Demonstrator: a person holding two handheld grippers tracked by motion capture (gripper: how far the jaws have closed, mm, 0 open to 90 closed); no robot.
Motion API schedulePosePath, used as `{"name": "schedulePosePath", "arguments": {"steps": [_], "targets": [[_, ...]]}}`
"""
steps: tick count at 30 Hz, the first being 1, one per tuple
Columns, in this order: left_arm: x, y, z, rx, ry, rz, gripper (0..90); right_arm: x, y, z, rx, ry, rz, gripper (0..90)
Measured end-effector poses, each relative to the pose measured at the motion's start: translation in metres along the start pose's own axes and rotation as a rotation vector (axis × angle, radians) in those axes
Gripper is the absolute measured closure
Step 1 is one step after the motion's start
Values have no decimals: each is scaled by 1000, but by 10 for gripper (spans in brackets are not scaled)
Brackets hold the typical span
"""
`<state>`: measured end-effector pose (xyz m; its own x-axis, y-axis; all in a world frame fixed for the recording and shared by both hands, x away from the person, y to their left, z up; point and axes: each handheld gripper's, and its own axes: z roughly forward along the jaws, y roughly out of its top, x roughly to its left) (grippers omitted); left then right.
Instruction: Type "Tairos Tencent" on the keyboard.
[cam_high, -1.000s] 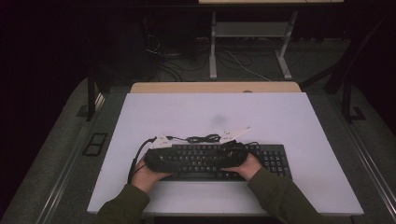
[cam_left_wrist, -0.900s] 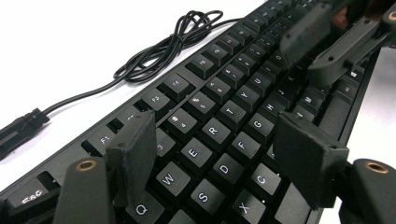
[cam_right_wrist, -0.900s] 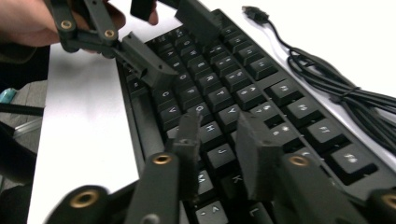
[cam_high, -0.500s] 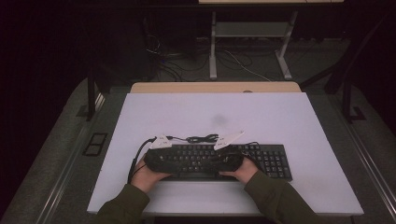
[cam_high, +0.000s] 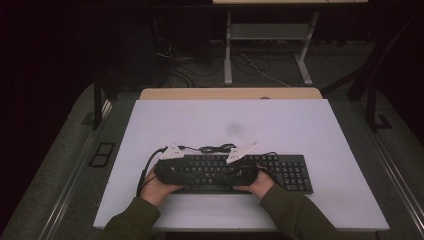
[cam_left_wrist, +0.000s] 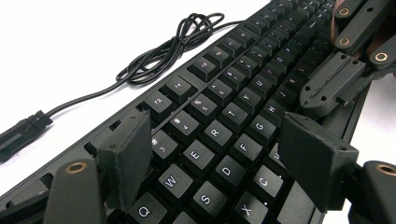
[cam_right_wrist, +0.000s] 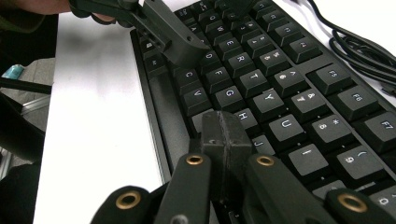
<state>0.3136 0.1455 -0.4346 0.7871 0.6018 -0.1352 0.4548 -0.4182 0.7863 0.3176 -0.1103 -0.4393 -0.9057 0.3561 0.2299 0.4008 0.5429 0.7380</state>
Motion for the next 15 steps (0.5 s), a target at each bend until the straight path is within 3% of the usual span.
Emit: {"name": "schedulePosePath", "arguments": {"steps": [15], "targets": [[0,0,-1,-2,4,3,256,0,0,1,9,-2,-4,891]]}}
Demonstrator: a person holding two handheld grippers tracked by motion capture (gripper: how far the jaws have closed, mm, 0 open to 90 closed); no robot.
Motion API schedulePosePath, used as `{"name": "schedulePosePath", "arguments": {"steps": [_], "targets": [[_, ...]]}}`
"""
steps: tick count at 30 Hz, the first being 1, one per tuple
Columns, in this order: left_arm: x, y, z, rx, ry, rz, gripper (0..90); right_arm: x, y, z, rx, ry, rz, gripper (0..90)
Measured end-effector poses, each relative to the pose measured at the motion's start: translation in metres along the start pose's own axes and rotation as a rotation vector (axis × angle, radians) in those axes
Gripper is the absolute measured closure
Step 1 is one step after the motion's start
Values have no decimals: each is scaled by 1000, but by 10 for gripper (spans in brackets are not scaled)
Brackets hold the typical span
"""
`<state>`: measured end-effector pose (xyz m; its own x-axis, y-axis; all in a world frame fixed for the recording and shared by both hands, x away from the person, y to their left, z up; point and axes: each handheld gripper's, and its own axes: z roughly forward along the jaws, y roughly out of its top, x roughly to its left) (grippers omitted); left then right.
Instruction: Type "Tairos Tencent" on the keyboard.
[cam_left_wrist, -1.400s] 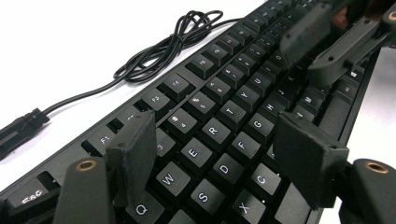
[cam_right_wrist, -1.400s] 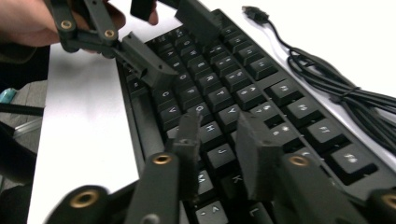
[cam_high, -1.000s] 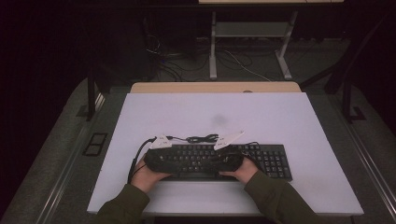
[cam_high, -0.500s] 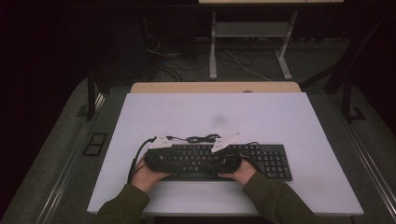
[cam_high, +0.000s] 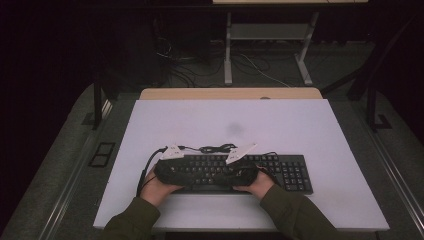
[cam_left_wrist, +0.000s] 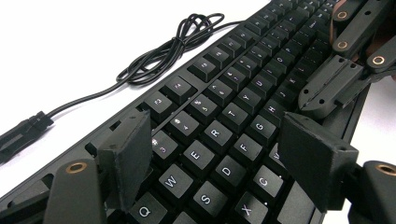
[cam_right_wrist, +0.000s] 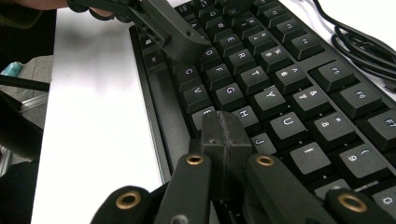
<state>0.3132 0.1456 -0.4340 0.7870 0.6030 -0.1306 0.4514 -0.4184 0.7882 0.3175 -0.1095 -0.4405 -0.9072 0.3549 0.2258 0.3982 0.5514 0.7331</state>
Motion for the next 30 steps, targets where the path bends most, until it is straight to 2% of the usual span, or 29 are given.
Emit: {"name": "schedulePosePath", "arguments": {"steps": [17,23,30], "targets": [[0,0,-2,-8,5,1,257,-1,3,-8,-37,0,4,888],[-2,1,-2,-9,3,-1,257,-5,3,-14,-63,-2,17,808],[-4,1,-3,-13,-4,4,265,-9,3,-19,-91,-21,39,651]]}}
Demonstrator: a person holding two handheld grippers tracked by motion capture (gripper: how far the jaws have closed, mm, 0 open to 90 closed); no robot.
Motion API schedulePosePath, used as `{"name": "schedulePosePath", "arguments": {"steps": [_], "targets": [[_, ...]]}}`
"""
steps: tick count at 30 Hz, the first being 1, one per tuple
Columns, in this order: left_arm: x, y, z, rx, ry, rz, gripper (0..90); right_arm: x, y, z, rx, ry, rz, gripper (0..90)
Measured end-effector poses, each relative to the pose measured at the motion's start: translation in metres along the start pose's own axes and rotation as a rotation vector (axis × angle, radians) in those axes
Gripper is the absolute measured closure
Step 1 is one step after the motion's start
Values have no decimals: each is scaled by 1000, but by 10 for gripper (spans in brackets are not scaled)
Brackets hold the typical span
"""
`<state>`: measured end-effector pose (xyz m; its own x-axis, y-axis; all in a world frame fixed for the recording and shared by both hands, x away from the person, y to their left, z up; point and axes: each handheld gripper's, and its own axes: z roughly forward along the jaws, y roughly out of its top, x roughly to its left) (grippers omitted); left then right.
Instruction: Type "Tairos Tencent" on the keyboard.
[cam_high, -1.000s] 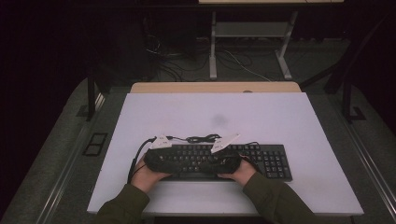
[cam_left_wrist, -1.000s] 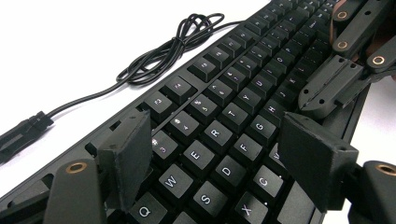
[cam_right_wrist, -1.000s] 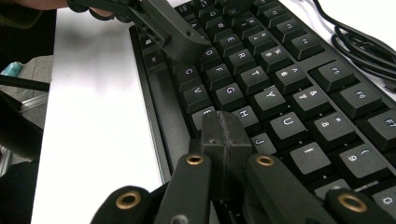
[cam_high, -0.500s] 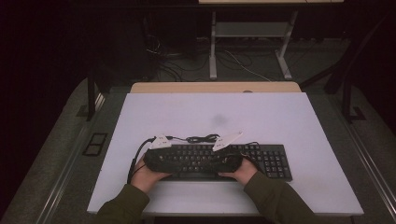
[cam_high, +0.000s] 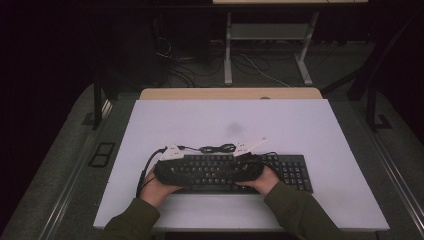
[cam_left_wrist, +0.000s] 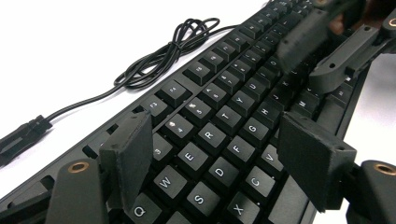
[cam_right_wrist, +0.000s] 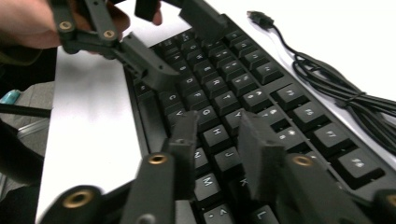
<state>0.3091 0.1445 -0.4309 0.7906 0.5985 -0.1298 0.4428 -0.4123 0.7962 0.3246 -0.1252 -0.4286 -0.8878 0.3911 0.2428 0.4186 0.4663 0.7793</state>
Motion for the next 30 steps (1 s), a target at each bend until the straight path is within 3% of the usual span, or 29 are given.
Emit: {"name": "schedulePosePath", "arguments": {"steps": [6,14,23,30], "targets": [[-3,1,-2,-2,-12,7,307,-5,-1,-2,-23,-27,17,495],[-7,1,-3,8,-44,16,455,-13,-2,-3,-47,-93,53,336],[-10,0,-3,28,-80,33,666,-18,-4,-3,-72,-130,70,233],[-11,-2,-2,50,-106,44,795,-19,-5,-3,-76,-131,70,213]]}}
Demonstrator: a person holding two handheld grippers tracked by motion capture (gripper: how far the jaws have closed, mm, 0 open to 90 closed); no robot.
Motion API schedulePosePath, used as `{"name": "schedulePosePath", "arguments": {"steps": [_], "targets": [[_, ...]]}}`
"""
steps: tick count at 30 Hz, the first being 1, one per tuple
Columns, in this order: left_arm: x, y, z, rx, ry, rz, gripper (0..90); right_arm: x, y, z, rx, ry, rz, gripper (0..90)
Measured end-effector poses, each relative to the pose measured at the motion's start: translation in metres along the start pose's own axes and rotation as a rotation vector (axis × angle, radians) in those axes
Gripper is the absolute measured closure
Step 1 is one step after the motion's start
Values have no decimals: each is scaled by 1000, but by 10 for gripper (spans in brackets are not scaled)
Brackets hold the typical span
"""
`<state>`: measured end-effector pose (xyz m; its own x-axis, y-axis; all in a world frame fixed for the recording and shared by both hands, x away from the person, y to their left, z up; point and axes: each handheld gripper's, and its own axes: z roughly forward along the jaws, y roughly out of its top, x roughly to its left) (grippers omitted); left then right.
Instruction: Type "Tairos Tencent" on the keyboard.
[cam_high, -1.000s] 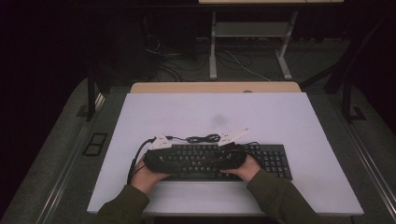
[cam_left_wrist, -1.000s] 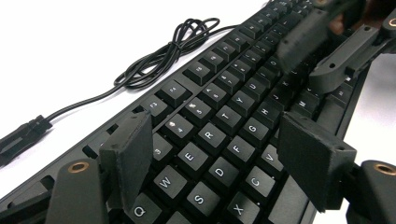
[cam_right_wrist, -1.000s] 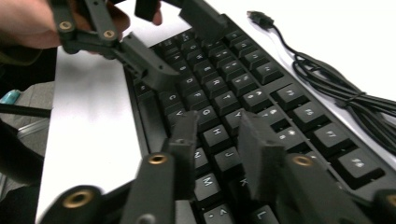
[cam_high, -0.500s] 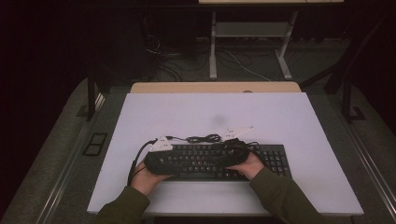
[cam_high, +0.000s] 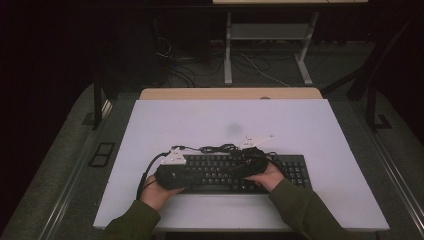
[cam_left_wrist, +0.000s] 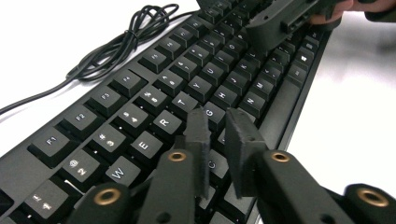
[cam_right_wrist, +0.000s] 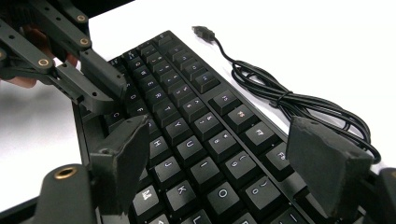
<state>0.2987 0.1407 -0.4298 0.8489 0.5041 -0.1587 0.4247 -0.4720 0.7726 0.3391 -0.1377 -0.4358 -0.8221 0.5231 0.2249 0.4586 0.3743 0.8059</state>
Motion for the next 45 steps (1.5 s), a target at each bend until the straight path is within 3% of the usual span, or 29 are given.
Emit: {"name": "schedulePosePath", "arguments": {"steps": [8,26,45], "targets": [[-1,0,1,27,-17,17,888,0,0,0,-3,-1,0,210],[1,-3,6,76,-22,25,889,-1,0,-1,-6,-1,4,210],[-1,0,4,63,-17,34,889,-1,1,-3,-15,-7,5,210]]}}
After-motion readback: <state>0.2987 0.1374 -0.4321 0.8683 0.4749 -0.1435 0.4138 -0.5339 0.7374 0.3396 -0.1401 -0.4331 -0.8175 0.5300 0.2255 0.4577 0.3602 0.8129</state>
